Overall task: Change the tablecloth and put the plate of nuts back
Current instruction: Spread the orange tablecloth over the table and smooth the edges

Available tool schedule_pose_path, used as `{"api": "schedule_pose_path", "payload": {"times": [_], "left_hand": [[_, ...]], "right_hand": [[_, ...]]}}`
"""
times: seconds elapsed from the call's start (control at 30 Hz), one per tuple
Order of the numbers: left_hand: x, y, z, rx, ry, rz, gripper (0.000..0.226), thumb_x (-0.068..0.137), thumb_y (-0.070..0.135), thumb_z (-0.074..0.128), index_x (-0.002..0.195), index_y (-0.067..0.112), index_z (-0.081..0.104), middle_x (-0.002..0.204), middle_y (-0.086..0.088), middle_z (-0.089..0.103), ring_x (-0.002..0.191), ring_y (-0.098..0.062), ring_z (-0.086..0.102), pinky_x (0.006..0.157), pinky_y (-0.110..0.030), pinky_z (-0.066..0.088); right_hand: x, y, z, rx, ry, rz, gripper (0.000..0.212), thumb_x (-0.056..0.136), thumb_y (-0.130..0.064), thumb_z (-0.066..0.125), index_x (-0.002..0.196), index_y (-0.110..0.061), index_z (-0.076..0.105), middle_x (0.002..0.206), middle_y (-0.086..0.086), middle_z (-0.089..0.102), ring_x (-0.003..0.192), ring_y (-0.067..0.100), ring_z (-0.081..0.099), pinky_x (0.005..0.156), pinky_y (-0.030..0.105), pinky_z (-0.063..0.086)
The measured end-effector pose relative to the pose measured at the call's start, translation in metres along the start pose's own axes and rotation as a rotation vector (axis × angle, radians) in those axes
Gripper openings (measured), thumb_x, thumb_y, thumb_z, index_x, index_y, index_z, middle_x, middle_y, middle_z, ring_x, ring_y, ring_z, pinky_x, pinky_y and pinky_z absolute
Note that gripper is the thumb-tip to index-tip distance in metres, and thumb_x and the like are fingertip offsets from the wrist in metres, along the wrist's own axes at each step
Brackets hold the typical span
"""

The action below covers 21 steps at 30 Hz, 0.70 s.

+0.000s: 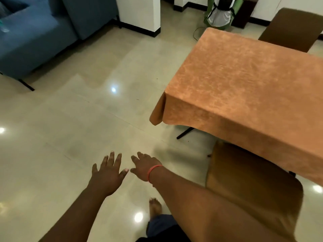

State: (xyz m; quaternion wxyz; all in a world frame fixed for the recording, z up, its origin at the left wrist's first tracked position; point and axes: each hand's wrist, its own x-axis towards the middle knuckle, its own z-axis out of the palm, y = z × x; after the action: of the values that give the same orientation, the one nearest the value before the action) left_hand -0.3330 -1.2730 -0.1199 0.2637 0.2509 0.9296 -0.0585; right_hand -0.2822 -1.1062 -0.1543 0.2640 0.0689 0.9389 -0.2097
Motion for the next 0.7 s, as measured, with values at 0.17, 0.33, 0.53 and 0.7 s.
{"api": "schedule_pose_path", "payload": {"times": [0.17, 0.33, 0.53, 0.7], "left_hand": [[0.098, -0.053, -0.076, 0.023, 0.023, -0.011, 0.071, 0.099, 0.062, 0.016, 0.158, 0.029, -0.005, 0.166, -0.002, -0.010, 0.153, -0.024, -0.003, 0.120, -0.056, 0.009], [0.215, -0.088, -0.138, 0.078, 0.010, 0.098, 0.071, 0.099, 0.063, 0.015, 0.157, 0.029, -0.008, 0.166, -0.001, -0.013, 0.153, -0.023, -0.005, 0.120, -0.056, 0.008], [0.355, -0.118, -0.217, 0.162, -0.024, 0.291, 0.071, 0.099, 0.063, 0.017, 0.157, 0.029, -0.008, 0.165, -0.002, -0.015, 0.153, -0.024, -0.007, 0.120, -0.057, 0.006], [0.472, -0.125, -0.293, 0.281, -0.028, 0.380, 0.073, 0.098, 0.064, 0.017, 0.157, 0.028, -0.006, 0.166, -0.002, -0.013, 0.153, -0.025, -0.005, 0.119, -0.058, 0.006]], "right_hand": [[0.101, -0.027, -0.071, 0.058, 0.071, -0.014, 0.064, 0.099, -0.050, 0.040, 0.153, -0.024, 0.020, 0.163, 0.008, 0.013, 0.147, 0.032, 0.021, 0.111, 0.052, 0.031], [0.201, -0.024, -0.133, 0.123, 0.110, 0.091, 0.063, 0.099, -0.050, 0.040, 0.153, -0.023, 0.021, 0.163, 0.008, 0.015, 0.146, 0.033, 0.022, 0.111, 0.052, 0.032], [0.296, -0.010, -0.200, 0.201, 0.110, 0.307, 0.063, 0.099, -0.050, 0.040, 0.153, -0.024, 0.020, 0.163, 0.007, 0.016, 0.146, 0.032, 0.024, 0.112, 0.052, 0.032], [0.362, -0.001, -0.264, 0.301, 0.196, 0.424, 0.062, 0.099, -0.049, 0.041, 0.152, -0.024, 0.022, 0.162, 0.007, 0.019, 0.145, 0.032, 0.026, 0.111, 0.051, 0.034]]}}
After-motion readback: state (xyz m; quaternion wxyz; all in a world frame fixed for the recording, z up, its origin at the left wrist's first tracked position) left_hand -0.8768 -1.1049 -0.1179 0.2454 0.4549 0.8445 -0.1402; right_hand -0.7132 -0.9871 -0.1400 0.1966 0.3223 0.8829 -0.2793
